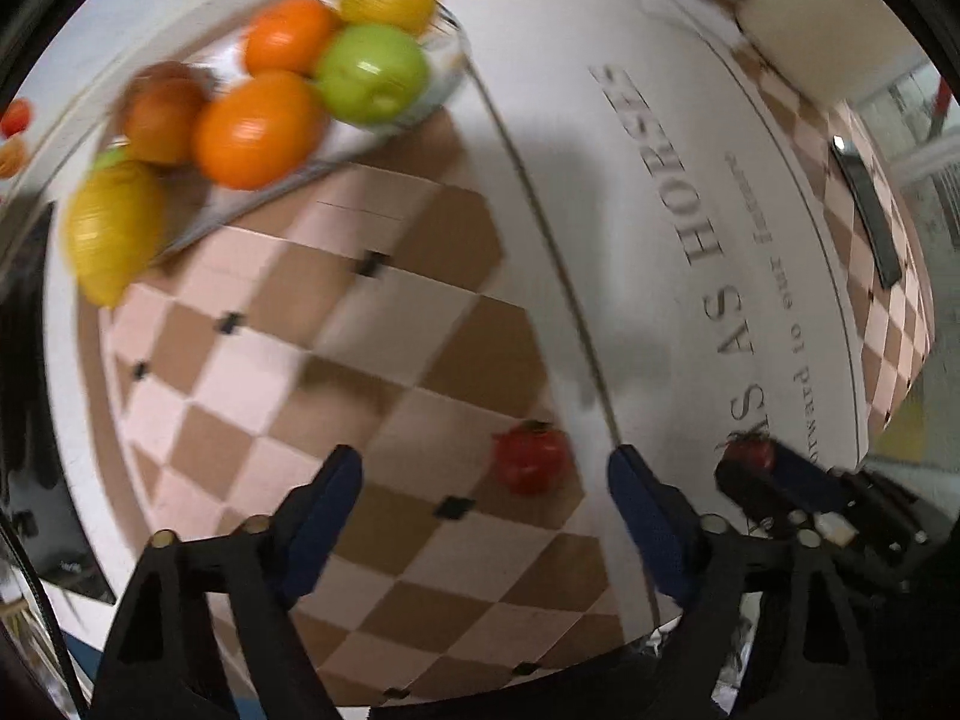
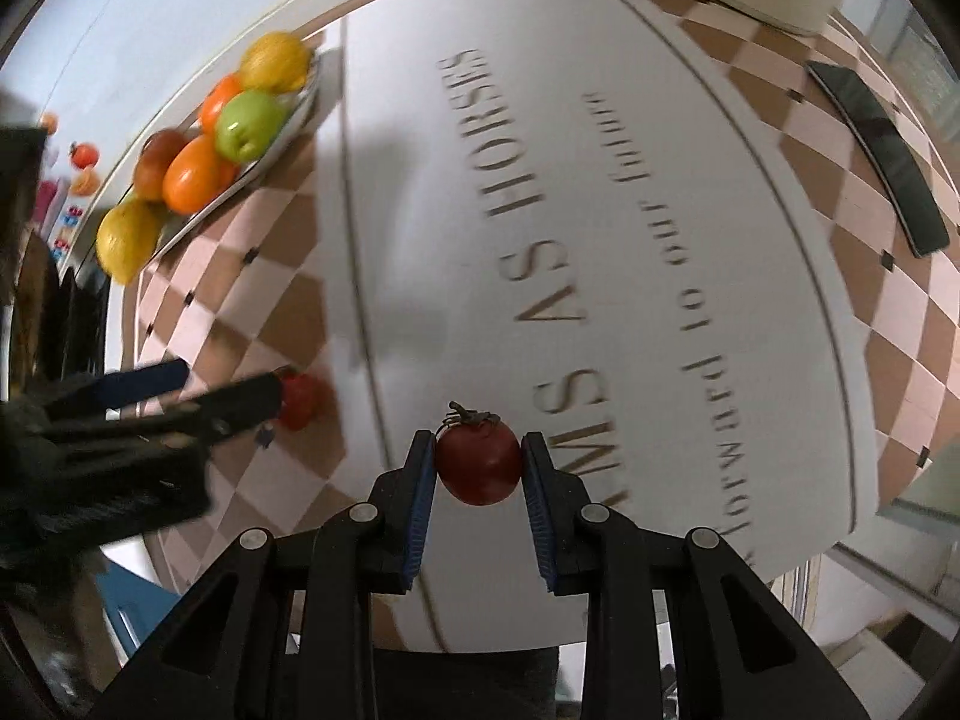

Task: Organize fruits
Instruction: 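Grasp a cherry tomato with the left tool while the right tool grasps the other tomato, then carry both cherry tomatoes onto the plate and open both tools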

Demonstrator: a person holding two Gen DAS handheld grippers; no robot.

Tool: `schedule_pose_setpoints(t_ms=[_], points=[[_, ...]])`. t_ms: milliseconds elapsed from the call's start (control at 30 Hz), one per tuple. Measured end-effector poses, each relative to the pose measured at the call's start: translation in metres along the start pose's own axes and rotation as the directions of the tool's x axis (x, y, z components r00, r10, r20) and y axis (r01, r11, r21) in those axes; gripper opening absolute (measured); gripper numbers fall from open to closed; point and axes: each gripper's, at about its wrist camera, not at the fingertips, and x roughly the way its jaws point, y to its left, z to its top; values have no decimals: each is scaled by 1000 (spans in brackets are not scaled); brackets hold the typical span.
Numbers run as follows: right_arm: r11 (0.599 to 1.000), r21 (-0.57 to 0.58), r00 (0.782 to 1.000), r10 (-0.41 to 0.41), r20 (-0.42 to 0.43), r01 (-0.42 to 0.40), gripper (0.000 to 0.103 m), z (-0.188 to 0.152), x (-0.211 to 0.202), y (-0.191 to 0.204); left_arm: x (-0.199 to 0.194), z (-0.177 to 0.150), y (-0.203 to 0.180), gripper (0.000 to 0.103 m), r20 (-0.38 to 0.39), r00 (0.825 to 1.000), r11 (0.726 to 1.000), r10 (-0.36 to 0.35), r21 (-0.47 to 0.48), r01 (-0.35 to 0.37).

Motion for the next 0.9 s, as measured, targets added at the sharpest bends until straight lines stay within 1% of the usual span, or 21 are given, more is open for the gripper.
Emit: schedule_pose_setpoints(t_ms=[33,67,100,133,167,200,267,367,467,600,667,767,900], points=[[1000,6,1000,0,0,0,31,-1,1,-2,6,1,-5,72,-13,1000,1000,-6,10,7],[1000,10,1000,-5,-1,5,31,-3,2,-3,12,1,-9,66,-28,1000,1000,-12,20,12],[1000,15,1000,-4,-1,4,31,-4,2,-4,16,2,-11,58,-34,999,1000,-13,26,14],[1000,18,1000,-3,-1,3,31,-2,3,-4,20,2,-14,55,-45,999,999,-13,35,15],[1000,19,1000,-3,-1,3,31,-2,3,-4,23,2,-16,47,-51,999,999,-13,39,15],[1000,20,1000,-1,-1,1,31,-3,3,-4,26,2,-17,37,-56,998,999,-15,40,17],[1000,18,1000,1,-1,-1,31,-1,4,1,30,1,-16,29,-60,998,999,-17,40,20],[1000,8,1000,6,5,-6,31,-2,-2,1,27,2,-14,28,-40,999,999,-27,32,29],[1000,0,1000,19,14,-19,31,4,-7,8,19,3,-5,28,-17,999,999,-48,-3,48],[997,-5,996,74,39,-74,31,22,-17,19,-13,10,10,28,51,996,995,-78,-56,80],[993,-3,992,117,46,-117,31,36,-20,25,-32,15,21,28,87,992,991,-96,-83,103],[982,-5,981,186,56,-186,31,63,-22,43,-72,34,46,28,157,980,982,-120,-124,141],[960,-28,957,281,73,-280,31,109,-23,79,-105,67,87,28,228,966,972,-121,-169,161]])
